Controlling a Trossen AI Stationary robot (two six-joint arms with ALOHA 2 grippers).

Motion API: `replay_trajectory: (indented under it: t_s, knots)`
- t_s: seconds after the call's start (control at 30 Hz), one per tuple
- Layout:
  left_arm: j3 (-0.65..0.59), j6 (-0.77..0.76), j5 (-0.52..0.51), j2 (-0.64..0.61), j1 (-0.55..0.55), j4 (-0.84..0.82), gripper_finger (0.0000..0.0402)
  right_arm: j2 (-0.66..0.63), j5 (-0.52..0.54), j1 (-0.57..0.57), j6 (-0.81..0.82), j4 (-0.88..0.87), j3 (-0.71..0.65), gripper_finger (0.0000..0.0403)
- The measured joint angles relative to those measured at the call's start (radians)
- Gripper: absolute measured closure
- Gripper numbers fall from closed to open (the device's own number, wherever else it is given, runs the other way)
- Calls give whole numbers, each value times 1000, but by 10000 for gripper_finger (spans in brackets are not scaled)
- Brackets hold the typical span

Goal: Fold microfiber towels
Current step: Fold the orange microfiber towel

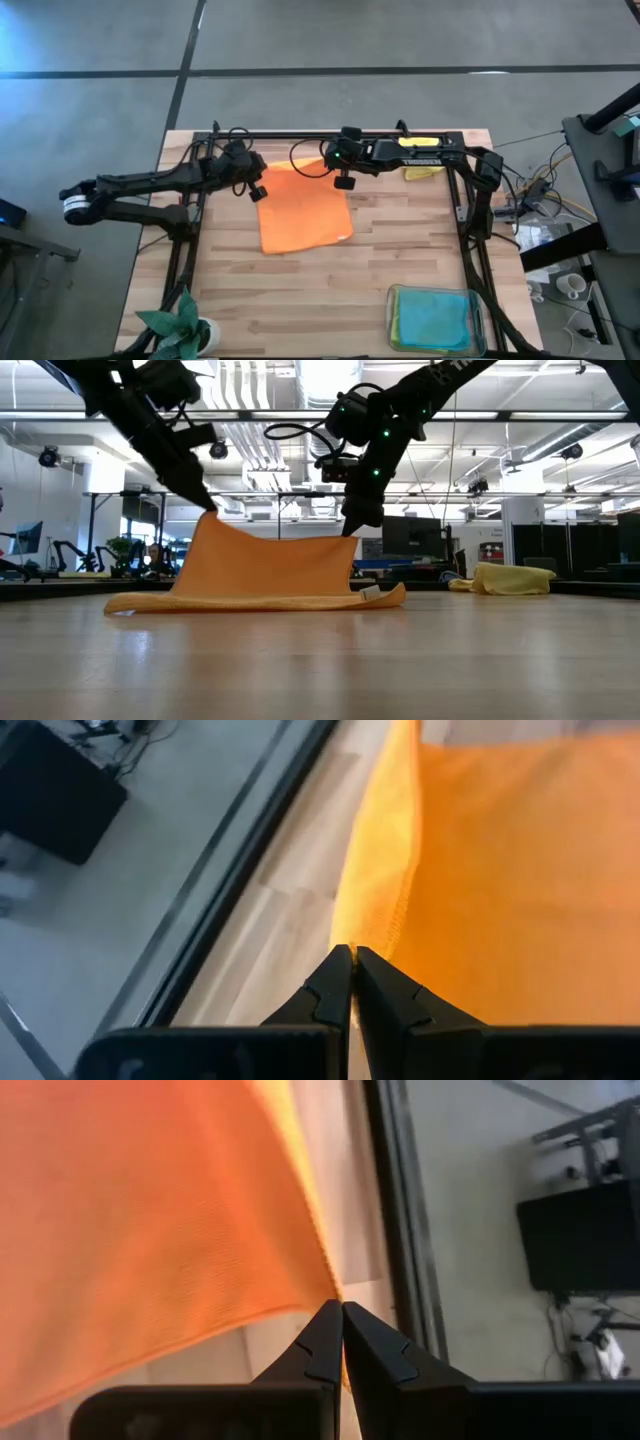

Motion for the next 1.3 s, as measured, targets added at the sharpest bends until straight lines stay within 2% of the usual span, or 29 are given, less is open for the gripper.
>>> replay_trajectory:
  t_s: [0.1,0.27,0.37,0.5,0.73,0.93,1.3]
  knots:
    - [-10,43,15,0,12,-6,401,-11,-50,5,1,-38,0,394]
    - [-7,102,184,-13,12,-48,401,-47,-205,23,70,-142,2,394]
    - [-7,92,194,-15,11,-111,401,-55,-272,55,85,-180,2,394]
    - [-8,24,216,-16,-9,-171,401,-52,-274,107,89,-217,2,394]
    - [-12,-49,427,3,-85,-225,401,-55,-273,177,161,-284,1,394]
    - [-12,-75,437,12,-148,-247,401,-32,-272,230,218,-233,1,394]
    - [-13,-146,483,37,-245,-284,401,-11,-268,320,298,-256,-2,394]
